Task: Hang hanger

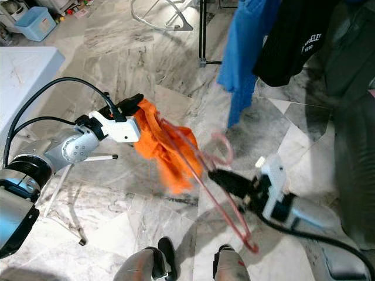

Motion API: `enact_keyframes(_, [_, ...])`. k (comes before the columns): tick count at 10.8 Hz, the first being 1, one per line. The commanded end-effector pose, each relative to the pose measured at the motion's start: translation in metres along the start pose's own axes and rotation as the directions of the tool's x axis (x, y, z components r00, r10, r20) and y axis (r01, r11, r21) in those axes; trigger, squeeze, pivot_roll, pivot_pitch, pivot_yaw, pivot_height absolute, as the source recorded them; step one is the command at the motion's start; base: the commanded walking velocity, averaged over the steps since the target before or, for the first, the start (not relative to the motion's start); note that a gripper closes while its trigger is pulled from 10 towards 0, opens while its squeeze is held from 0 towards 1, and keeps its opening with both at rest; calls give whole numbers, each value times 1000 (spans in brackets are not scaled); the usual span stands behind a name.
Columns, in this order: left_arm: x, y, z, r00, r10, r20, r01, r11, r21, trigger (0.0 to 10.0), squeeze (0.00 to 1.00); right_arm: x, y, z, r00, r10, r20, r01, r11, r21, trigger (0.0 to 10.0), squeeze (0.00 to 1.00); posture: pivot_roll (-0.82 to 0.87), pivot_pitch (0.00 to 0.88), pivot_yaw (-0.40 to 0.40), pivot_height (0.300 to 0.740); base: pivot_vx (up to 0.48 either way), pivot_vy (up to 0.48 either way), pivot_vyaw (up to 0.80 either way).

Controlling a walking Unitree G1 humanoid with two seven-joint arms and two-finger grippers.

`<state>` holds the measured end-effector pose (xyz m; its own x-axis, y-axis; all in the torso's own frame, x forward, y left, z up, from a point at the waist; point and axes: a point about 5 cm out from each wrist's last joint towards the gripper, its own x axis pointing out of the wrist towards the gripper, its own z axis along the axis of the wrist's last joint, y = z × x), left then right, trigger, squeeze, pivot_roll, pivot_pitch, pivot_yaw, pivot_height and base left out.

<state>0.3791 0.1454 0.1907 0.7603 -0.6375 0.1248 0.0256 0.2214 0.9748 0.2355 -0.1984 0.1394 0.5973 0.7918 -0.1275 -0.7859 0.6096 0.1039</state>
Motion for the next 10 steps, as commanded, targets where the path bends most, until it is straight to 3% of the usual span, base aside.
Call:
enact_keyframes(1, [-3,3,-6,999,8,-31,-8,1000,12,10000,0,1,8,1,999,48,4,-48,999,1,10000,0,-281,282,182,740,0,0,0])
enact_keyframes(4, [-3,7,-9,998,34,-59,-34,999,9,10000,0,-6,9,-2,999,33,-13,-33,999,12,10000,0,-291,286,182,740,0,0,0])
enact_keyframes(7, [2,14,0,998,61,12,-61,998,-23,10000,0,-1,7,-12,999,26,-32,-25,999,31,10000,0,-282,289,188,740,0,0,0])
enact_keyframes(10, [2,23,11,987,118,109,-106,988,-114,10000,0,7,-7,-26,995,-89,-36,91,994,61,10000,0,-268,295,191,740,0,0,0])
